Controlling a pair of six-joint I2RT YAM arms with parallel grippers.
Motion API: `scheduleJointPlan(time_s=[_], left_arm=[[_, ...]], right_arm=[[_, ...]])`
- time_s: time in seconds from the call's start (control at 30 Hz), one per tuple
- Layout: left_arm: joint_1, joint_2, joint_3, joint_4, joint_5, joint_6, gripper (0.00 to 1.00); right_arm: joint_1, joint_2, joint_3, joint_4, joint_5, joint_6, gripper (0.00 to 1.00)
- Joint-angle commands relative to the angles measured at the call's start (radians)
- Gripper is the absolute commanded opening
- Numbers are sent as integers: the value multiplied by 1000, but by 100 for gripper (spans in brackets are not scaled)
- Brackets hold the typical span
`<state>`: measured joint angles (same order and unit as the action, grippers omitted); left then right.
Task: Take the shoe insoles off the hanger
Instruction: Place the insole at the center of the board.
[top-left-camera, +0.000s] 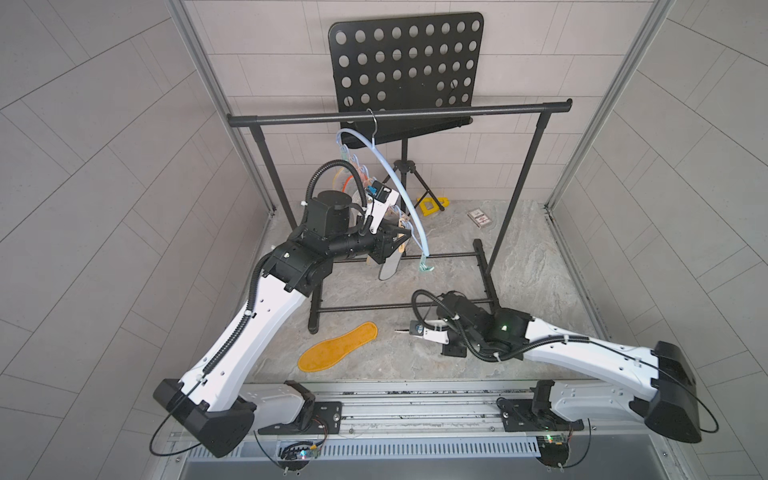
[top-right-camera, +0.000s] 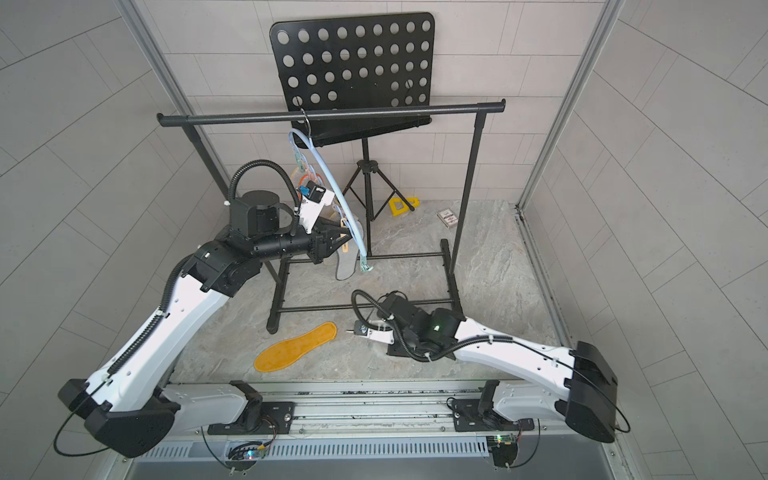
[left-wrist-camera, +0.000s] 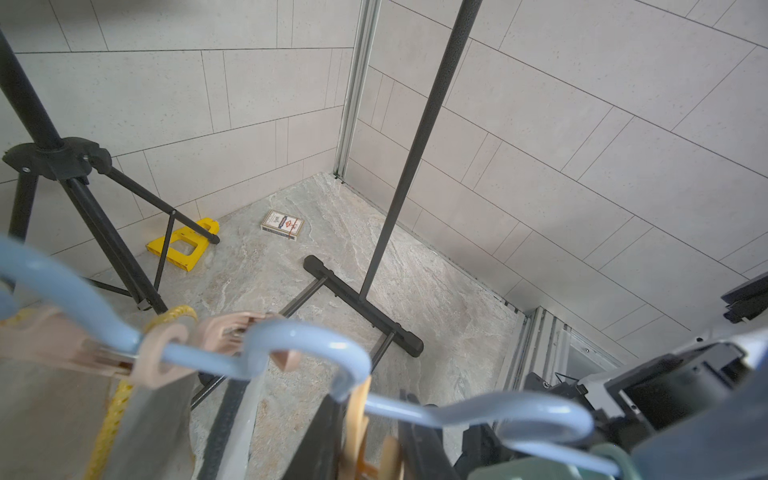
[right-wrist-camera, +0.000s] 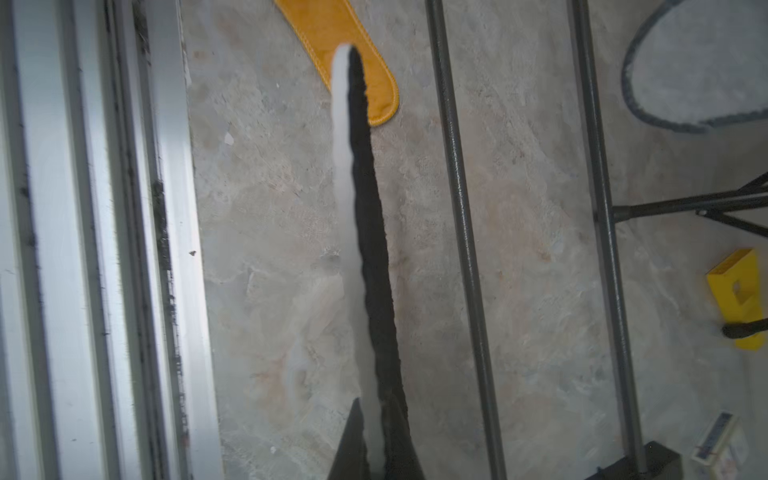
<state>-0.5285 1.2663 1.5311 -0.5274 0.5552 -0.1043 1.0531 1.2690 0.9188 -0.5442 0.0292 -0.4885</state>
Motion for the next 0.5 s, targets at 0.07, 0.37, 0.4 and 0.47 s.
scheduleJointPlan(time_s=[0.07, 0.37, 0.4, 0.47], left_arm=[[-2, -8, 3, 18, -11, -11, 23], [-2, -17, -8, 3, -31, -1, 23], [-1, -19, -10, 1, -32, -1, 23], [-2, -19, -14, 3, -34, 0, 23]], right_arm=[[97, 212, 113, 62, 202, -286, 0], [192, 453, 230, 111, 129, -357, 0], [199, 478, 241, 112, 125, -352, 0], [202, 509, 251, 133, 126, -327, 0]])
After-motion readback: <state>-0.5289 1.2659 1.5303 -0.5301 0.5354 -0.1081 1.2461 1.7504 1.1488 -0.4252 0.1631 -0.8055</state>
